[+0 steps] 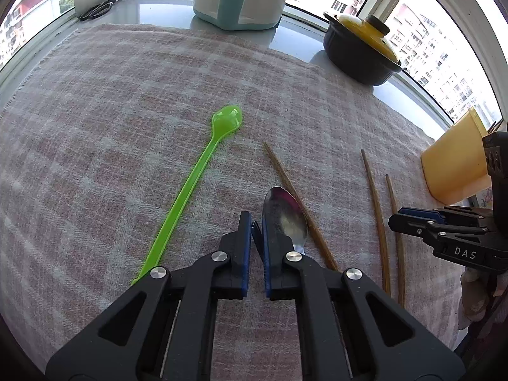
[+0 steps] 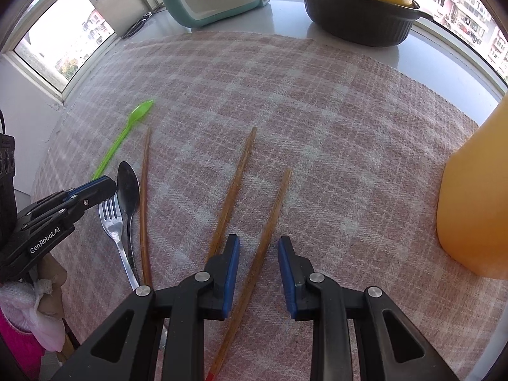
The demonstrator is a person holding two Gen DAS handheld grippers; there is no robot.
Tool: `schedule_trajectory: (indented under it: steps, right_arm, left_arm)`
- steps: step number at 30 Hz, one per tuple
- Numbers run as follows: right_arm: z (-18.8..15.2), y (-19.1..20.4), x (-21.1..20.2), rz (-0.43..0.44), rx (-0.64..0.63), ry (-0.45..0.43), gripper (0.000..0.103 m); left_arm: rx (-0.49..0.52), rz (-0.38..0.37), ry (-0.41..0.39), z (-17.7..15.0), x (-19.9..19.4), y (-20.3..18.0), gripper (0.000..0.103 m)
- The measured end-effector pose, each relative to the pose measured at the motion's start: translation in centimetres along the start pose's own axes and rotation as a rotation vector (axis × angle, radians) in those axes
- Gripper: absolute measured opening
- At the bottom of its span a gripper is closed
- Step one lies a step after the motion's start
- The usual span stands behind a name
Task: Organize utensils
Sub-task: 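Close the left tool on the metal fork while the right tool grasps a chopstick, then lift the fork and chopstick and carry both over the yellow bin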
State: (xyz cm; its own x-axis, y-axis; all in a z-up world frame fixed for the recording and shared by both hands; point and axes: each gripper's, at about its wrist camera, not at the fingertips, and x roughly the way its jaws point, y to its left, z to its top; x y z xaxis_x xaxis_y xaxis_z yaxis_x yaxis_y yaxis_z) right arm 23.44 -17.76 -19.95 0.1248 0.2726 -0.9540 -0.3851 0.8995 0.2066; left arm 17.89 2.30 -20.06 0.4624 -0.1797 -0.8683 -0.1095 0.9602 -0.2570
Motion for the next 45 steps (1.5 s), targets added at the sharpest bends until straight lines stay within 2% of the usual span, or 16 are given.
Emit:
schedule_trajectory:
  steps: [5, 7, 9, 12, 13, 15, 21, 24, 26, 27, 31, 42, 45]
  right_arm:
    - [0.9, -0.3, 0.3, -0.008, 0.055, -0.002, 0.022]
    - [1.4, -0.3, 0.5, -0.021, 0.069, 0.002, 0.011]
    - [1.7, -0.2, 0.7, -0.052, 0.068, 0.006, 0.005]
    - [1.8, 0.2, 0.8, -0.077, 0.053, 0.011, 0.004]
    - [1.8, 0.3, 0.8, -0.082, 0.049, 0.013, 0.004]
    - [1.8, 0.4, 0.8, -0.090, 0.042, 0.016, 0.004]
    - [1.8, 0.5, 0.8, -0.091, 0.035, 0.016, 0.004]
    - [1.5, 0.4, 0.6, -0.085, 0.031, 0.013, 0.004]
    - [1.4, 0.3, 0.6, -0.080, 0.035, 0.009, 0.003]
    - [1.4, 0.3, 0.6, -0.076, 0.039, 0.008, 0.003]
    - [1.1, 0.0, 0.4, -0.058, 0.055, -0.007, 0.003]
    - [-0.4, 0.5, -3.3, -0.040, 0.050, -0.119, 0.002]
    - [-0.8, 0.4, -4.3, -0.041, 0.052, -0.144, 0.002]
  left_arm:
    - [-0.004, -0.044, 0.001, -0.2, 0.2, 0.3, 0.004]
    - [-0.012, -0.070, 0.006, -0.1, 0.2, 0.6, 0.004]
    - [-0.020, -0.094, 0.012, -0.1, 0.2, 0.9, 0.004]
    - [-0.039, -0.100, 0.020, -0.1, 0.0, 1.6, 0.007]
    - [-0.063, -0.096, 0.032, -0.1, -0.1, 2.0, 0.016]
    - [-0.132, -0.114, 0.047, -0.3, -0.5, 3.1, 0.029]
    - [-0.234, -0.188, 0.071, -2.0, -1.2, 4.4, 0.029]
    - [-0.229, -0.177, 0.042, -2.0, -0.9, 4.0, 0.029]
    - [-0.208, -0.166, 0.024, -1.9, -0.7, 3.6, 0.024]
    - [-0.197, -0.155, 0.025, -1.8, -0.5, 3.4, 0.011]
    - [-0.174, -0.166, 0.014, -1.5, -0.6, 2.8, 0.004]
    - [-0.120, -0.174, -0.075, -0.8, -4.6, 1.6, 0.000]
    - [-0.140, -0.193, -0.074, -0.7, -5.0, 1.7, 0.000]
